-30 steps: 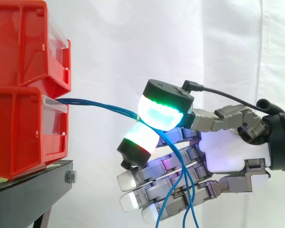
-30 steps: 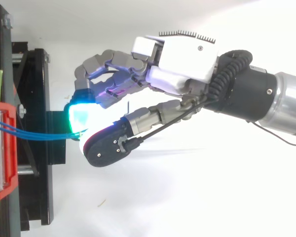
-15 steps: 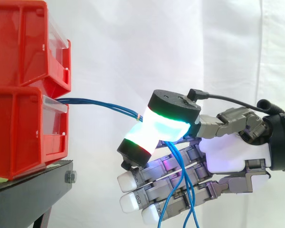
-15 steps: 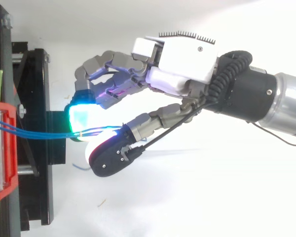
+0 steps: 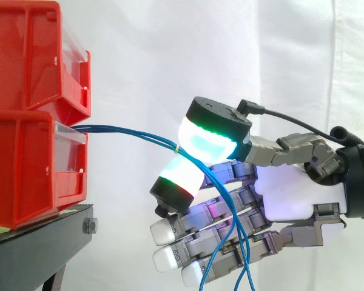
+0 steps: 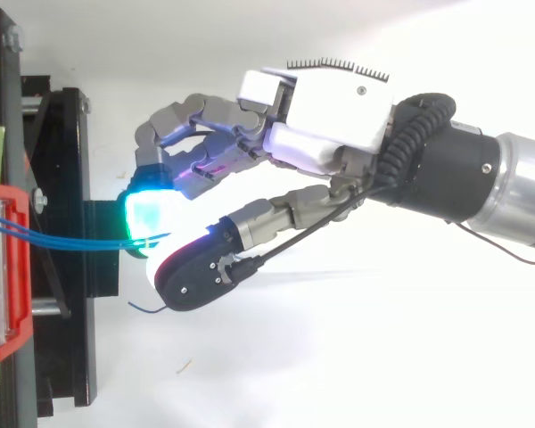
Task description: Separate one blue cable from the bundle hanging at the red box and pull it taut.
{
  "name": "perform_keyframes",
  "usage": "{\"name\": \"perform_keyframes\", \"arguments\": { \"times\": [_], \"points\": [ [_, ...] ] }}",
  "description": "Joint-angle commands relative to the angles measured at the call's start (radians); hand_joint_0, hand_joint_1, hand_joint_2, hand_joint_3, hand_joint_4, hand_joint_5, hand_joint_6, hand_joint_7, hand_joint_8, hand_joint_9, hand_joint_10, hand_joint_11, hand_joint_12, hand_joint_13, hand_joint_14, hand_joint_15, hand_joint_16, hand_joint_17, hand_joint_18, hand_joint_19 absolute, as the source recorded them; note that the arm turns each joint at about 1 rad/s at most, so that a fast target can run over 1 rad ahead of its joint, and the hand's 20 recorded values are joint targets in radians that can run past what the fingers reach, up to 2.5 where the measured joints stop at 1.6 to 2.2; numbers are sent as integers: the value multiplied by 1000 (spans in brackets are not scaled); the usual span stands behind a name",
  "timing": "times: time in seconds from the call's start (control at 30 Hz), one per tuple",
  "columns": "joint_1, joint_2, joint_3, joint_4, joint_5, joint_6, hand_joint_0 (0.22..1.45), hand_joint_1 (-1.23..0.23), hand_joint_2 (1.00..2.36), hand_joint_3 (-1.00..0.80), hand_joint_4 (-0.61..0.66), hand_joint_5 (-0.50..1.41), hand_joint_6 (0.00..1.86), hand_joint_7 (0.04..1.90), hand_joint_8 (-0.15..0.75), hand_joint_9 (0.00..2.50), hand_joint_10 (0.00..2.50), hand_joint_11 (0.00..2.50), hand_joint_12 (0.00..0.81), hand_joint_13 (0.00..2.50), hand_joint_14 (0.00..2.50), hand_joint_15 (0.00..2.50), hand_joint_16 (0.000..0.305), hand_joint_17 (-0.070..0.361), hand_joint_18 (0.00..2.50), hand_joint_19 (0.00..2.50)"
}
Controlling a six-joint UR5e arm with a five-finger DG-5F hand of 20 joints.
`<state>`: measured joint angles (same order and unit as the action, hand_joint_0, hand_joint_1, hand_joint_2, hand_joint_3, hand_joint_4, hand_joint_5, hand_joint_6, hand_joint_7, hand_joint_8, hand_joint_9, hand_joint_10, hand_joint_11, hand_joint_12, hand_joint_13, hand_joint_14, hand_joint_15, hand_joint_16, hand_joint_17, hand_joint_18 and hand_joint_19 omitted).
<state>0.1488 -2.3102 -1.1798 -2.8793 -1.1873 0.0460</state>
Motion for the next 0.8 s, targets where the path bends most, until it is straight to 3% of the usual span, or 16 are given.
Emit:
{"name": "perform_keyframes", "arguments": {
  "times": [0.0, 0.23, 0.33, 0.47, 0.67, 0.77],
  "points": [
    [0, 0, 0, 0, 0, 0, 527, -767, 1000, -500, 119, -134, 837, 1219, 265, 746, 19, 563, 332, 677, 12, 305, 39, 87, 651, 268],
    [2, 0, -1, 0, 5, 0, 638, -838, 1000, -500, 17, -139, 834, 1320, 256, 737, 17, 573, 320, 666, 12, 311, 37, 82, 630, 286],
    [2, 0, -1, 2, 5, 0, 646, -892, 1013, -313, -66, -152, 861, 1418, 256, 722, 17, 572, 324, 653, 14, 308, 38, 84, 628, 292],
    [2, 0, 0, 0, 5, 0, 676, -922, 1016, -280, -112, -178, 896, 1366, 250, 677, 18, 565, 329, 650, 12, 312, 39, 87, 625, 283],
    [2, 0, 0, 0, 5, 0, 799, -953, 1000, -498, -34, -193, 908, 1234, 243, 644, 19, 549, 325, 622, 12, 296, 39, 88, 605, 262],
    [2, 0, 0, 0, 5, 0, 802, -939, 1000, -500, 2, -186, 913, 1212, 240, 654, 17, 550, 323, 634, 12, 298, 39, 87, 620, 253]
  ]
}}
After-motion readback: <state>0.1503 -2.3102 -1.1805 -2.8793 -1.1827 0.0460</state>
